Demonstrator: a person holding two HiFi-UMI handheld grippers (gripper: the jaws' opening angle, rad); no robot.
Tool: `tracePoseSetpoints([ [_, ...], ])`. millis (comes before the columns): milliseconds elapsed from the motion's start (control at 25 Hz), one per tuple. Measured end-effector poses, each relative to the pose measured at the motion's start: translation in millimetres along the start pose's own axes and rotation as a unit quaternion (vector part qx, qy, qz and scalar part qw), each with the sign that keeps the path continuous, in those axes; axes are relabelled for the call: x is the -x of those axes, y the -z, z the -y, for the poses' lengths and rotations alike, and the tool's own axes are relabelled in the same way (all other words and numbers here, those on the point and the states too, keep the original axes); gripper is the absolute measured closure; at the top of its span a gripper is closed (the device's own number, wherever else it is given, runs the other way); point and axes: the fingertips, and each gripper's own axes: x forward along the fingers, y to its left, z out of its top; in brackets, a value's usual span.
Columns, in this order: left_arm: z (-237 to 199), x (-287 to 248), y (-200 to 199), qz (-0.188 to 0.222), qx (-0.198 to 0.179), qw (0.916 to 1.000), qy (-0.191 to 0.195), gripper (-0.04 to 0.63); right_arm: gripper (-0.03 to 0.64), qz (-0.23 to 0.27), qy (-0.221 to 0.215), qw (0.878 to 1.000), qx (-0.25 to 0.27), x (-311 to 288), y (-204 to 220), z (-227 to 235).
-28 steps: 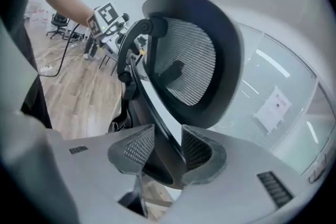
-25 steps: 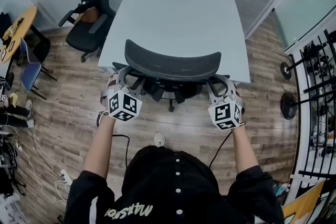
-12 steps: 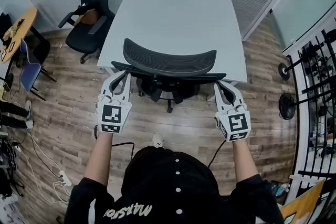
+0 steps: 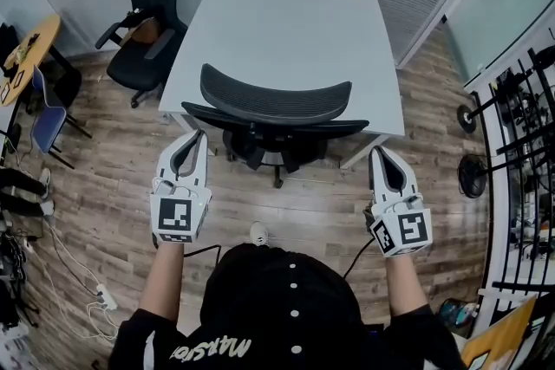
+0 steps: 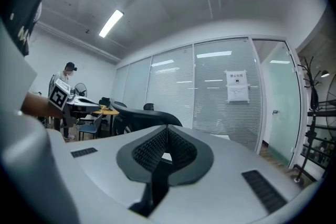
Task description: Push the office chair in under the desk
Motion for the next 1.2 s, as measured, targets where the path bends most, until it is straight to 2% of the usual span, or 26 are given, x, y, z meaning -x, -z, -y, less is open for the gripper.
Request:
tracePoseSetpoints([
  [280,-8,28,-25,0.051,0.047,0.9974,-0.018,0.577,0.588,0.025,0.030,0.999,-0.023,33,-11,13],
  [760,-17,52,-29,0.063,0.050,0.9956,-0.048,0.577,0.589,0.044,0.077,0.995,-0.039,58,-12,25],
  [960,-19,64,-29,0.066,0.049,0.9943,-0.067,0.577,0.588,0.046,0.087,0.994,-0.039,64,-11,27],
  [1200,-20,63,-29,0.067,0.043,0.9945,-0.068,0.577,0.589,0.044,0.093,0.994,-0.040,65,-7,29],
])
